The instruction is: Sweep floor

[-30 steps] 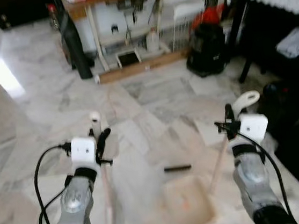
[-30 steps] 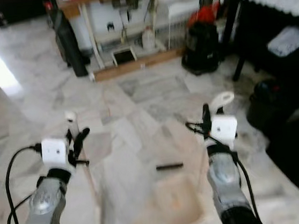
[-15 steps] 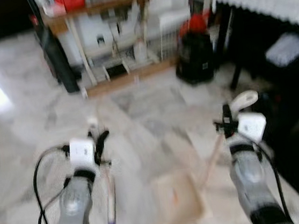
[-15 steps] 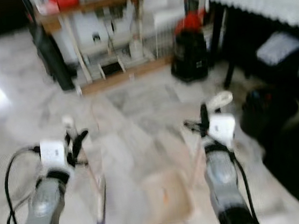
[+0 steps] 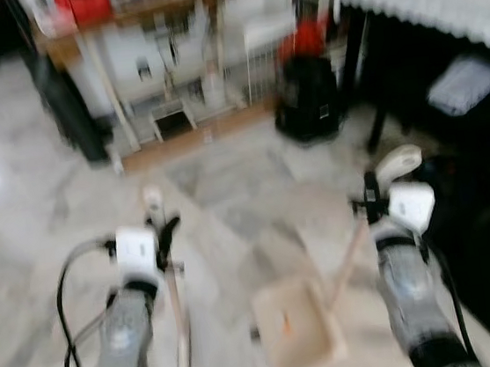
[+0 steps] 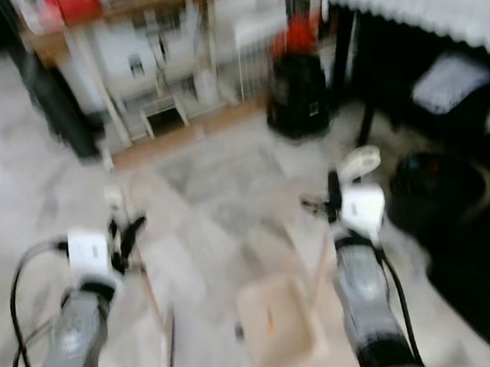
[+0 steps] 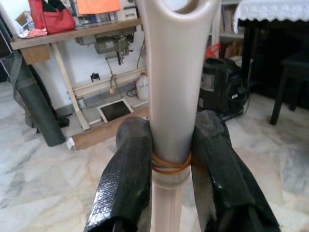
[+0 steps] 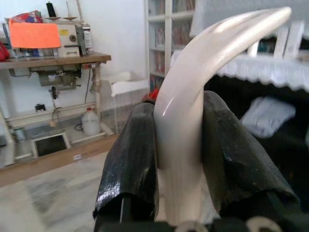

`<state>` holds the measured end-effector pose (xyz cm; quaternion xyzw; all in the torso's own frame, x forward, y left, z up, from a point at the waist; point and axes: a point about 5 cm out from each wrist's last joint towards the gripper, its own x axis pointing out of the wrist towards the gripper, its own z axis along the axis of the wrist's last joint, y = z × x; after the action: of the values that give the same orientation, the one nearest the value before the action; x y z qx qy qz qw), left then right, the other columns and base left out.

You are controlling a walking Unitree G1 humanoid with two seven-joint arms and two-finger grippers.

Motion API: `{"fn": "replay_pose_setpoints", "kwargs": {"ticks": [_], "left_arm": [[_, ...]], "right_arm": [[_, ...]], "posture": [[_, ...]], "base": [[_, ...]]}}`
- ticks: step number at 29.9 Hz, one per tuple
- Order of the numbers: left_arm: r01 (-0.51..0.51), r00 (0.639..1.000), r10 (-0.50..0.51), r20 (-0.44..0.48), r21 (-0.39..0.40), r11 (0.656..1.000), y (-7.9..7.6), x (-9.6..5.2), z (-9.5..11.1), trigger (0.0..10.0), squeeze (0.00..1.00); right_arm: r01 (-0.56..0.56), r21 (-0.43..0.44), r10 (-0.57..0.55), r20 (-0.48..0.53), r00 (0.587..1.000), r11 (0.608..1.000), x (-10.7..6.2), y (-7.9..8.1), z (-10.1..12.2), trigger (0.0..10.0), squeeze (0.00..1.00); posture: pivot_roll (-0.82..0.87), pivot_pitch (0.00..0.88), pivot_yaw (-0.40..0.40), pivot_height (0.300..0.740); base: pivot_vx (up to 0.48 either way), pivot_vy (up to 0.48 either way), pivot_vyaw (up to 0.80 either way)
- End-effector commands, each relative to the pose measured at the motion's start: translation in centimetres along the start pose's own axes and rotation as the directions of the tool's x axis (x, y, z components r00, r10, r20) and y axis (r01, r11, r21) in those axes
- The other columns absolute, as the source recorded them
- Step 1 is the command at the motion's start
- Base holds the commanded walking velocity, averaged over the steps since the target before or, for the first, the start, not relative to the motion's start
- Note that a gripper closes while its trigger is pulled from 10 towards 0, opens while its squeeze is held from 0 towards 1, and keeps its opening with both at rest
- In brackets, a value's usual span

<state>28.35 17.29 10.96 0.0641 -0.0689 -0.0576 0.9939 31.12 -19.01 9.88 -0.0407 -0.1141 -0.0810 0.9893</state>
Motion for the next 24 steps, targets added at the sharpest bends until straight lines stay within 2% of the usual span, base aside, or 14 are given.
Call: {"fn": "replay_pose_setpoints", "kwargs": {"ticks": [1, 14, 20, 24], "left_arm": [[-0.017, 0.999, 0.016, 0.029, 0.025, 1.000, 0.7, 0.1, 0.7, 10.0, 0.00], [-0.010, 1.000, 0.009, 0.025, 0.024, 1.000, 0.6, -0.1, 0.5, 10.0, 0.00], [0.004, 1.000, -0.005, 0.016, 0.026, 1.000, 0.6, -0.2, 0.3, 10.0, 0.00], [0.010, 1.000, -0.010, 0.008, 0.029, 1.000, 0.6, -0.4, 0.2, 10.0, 0.00]], "right_arm": [[-0.009, 0.021, 0.008, 0.046, 0.999, 1.000, 0.5, 0.7, 1.0, 10.0, 0.00], [0.031, -0.016, -0.031, -0.011, 0.999, 0.999, 0.4, 0.0, 0.2, 10.0, 0.00], [0.037, -0.029, -0.038, -0.040, 0.998, 0.999, 0.4, -0.2, -0.3, 10.0, 0.00], [0.051, -0.062, -0.056, -0.094, 0.994, 0.997, 0.2, -0.5, -1.1, 10.0, 0.00]], "posture": [[0.02, 0.056, 0.006, 0.740], [0.02, 0.042, 0.007, 0.740], [0.02, 0.029, 0.008, 0.740], [0.03, 0.012, 0.006, 0.740]], "base": [[0.416, 0.000, 0.00], [0.370, 0.000, 0.00], [0.000, 0.000, 0.00], [0.000, 0.000, 0.00]]}}
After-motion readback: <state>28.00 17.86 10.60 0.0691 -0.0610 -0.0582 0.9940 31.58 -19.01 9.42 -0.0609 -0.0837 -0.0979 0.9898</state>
